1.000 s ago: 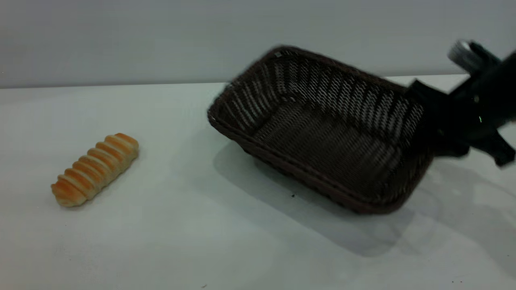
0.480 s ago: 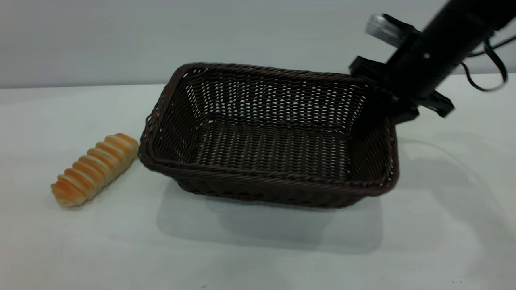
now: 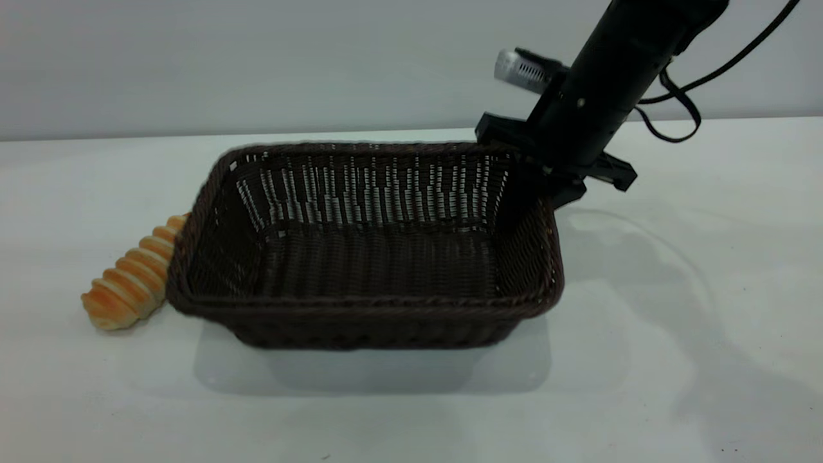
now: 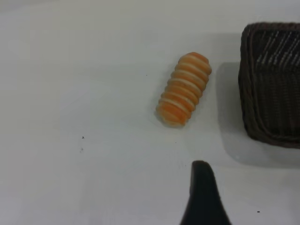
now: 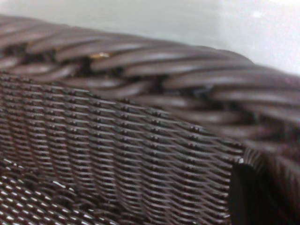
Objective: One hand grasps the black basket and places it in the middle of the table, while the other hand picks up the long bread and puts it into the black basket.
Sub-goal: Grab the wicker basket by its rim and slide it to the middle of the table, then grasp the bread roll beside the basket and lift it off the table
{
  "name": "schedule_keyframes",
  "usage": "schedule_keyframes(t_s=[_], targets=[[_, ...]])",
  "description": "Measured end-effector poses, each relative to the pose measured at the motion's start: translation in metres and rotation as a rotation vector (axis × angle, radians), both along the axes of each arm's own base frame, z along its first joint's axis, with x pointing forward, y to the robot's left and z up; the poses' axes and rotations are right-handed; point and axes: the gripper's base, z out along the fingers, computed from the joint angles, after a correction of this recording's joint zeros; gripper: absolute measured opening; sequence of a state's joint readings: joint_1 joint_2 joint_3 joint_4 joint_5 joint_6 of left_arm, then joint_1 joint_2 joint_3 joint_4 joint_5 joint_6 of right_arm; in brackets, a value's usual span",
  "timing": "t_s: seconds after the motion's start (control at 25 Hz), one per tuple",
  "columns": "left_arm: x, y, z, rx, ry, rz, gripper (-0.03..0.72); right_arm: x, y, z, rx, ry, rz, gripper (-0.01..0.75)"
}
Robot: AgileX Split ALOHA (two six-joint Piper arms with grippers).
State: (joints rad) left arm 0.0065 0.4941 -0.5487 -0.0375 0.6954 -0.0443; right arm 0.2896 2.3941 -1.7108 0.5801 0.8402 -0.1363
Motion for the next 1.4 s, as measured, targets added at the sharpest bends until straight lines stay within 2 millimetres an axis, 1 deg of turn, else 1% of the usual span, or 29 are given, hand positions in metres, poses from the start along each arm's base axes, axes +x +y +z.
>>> schedule_keyframes(t_s=[0.08,0.12,0.2,0.28,0.36,0.44,0.52,0.64,0.8,0.88,1.0,1.04,1.16,1.28,1.4], targets=[[0.000,0.000,0.000,0.000,0.000,0.000,0.538,-0.001,0.000,-0.001,-0.002,0.012,-0.002,0.148],[0.000,0.000,0.000,0.000,0.000,0.000,0.538,-0.001,0.000,-0.001,-0.002,0.016,-0.001,0.178],[0.000,0.000,0.000,0.000,0.000,0.000,0.538,0.000,0.000,0.000,-0.001,0.015,-0.001,0.257],[0.000,0.000,0.000,0.000,0.000,0.000,0.538,0.000,-0.001,0.003,0.000,0.012,-0.003,0.361],[0.000,0.000,0.000,0.000,0.000,0.000,0.538,0.001,-0.005,0.009,0.006,0.006,-0.009,0.456],[0.000,0.000,0.000,0.000,0.000,0.000,0.538,0.003,-0.013,0.021,0.014,0.000,-0.022,0.543],[0.000,0.000,0.000,0.000,0.000,0.000,0.538,0.007,-0.028,0.034,0.023,-0.008,-0.044,0.592],[0.000,0.000,0.000,0.000,0.000,0.000,0.538,0.008,-0.050,0.060,0.037,-0.018,-0.065,0.604],[0.000,0.000,0.000,-0.002,0.000,0.000,0.538,0.002,-0.071,0.095,0.033,-0.053,-0.005,0.555],[0.001,0.000,0.000,-0.007,0.004,-0.001,0.538,-0.004,-0.078,0.111,-0.011,-0.070,0.060,0.530],[0.007,-0.001,-0.004,-0.011,0.047,-0.001,0.538,-0.016,-0.088,0.130,-0.140,-0.069,0.135,0.513],[0.011,-0.001,-0.007,-0.012,0.080,-0.002,0.538,-0.019,-0.090,0.135,-0.192,-0.065,0.149,0.511],[0.030,-0.001,-0.010,-0.012,0.193,-0.002,0.538,-0.028,-0.089,0.153,-0.316,-0.092,0.156,0.510],[0.058,0.000,-0.008,-0.005,0.284,-0.011,0.538,-0.037,-0.079,0.172,-0.401,-0.140,0.171,0.510],[0.092,0.000,-0.011,0.015,0.369,-0.035,0.538,-0.053,-0.062,0.190,-0.437,-0.188,0.211,0.510]])
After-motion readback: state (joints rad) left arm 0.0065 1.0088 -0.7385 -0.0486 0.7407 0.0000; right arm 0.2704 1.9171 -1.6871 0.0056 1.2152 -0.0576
